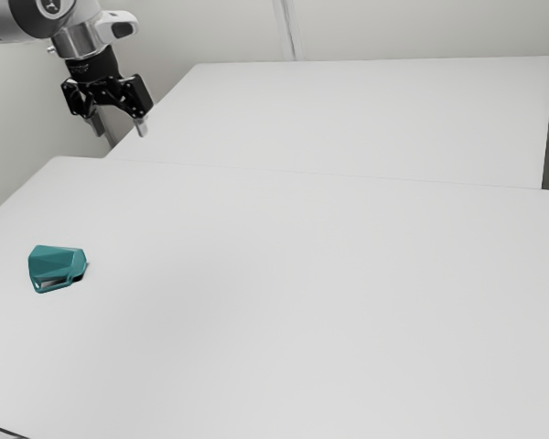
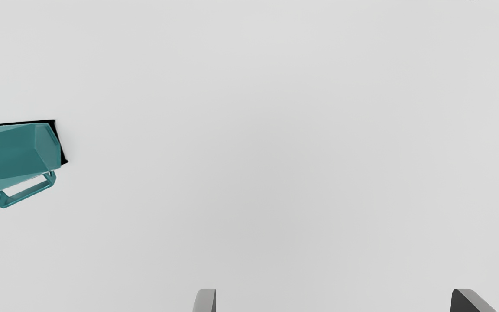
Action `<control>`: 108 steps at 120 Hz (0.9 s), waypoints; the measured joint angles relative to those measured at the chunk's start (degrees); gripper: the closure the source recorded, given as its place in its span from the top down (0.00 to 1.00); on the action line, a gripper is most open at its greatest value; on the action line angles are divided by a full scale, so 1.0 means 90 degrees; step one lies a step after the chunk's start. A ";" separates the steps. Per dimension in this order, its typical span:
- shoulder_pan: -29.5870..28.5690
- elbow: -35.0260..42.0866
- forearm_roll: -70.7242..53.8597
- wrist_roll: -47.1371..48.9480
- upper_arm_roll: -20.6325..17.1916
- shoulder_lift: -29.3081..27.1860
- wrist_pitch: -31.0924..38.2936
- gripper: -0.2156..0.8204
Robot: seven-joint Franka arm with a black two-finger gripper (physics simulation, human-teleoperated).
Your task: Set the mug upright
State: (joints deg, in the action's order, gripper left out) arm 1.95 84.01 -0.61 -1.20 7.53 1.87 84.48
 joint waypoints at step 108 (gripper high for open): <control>-0.2087 0.0381 0.0079 -0.0752 0.0014 -0.0048 0.0017 0.78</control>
State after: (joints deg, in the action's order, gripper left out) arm -16.83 87.44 0.10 -7.97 7.66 1.43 84.63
